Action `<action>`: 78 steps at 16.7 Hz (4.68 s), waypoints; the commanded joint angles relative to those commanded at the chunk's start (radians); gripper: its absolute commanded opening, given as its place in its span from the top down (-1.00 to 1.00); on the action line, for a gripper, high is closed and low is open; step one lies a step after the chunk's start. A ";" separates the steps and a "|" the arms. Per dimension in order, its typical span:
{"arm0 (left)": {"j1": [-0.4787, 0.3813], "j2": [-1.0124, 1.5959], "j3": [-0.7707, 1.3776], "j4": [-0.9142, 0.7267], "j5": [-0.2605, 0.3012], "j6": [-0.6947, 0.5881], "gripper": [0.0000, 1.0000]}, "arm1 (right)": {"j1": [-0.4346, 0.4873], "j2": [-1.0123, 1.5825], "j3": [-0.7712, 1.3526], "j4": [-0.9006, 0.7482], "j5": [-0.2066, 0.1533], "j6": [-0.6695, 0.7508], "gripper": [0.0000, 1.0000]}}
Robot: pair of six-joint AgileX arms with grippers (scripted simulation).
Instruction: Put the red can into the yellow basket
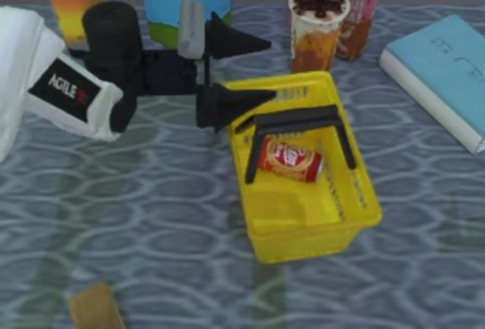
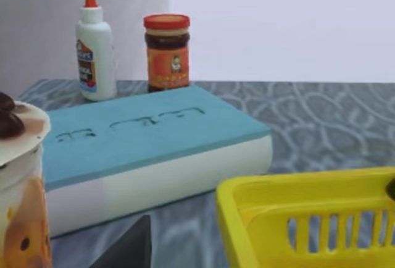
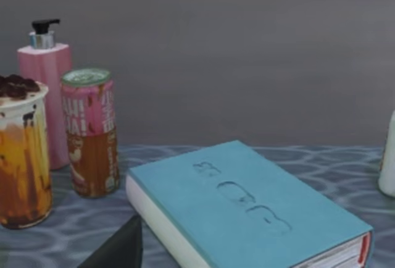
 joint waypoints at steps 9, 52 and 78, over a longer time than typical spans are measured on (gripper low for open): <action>0.045 -0.214 -0.064 -0.084 -0.126 -0.053 -1.00 | 0.075 0.262 0.251 -0.170 -0.001 -0.122 -1.00; 0.306 -2.411 -1.331 -1.044 -1.285 -0.038 -1.00 | 0.650 2.285 2.110 -1.396 0.004 -1.079 -1.00; 0.306 -2.411 -1.331 -1.044 -1.285 -0.038 -1.00 | 0.650 2.285 2.110 -1.396 0.004 -1.079 1.00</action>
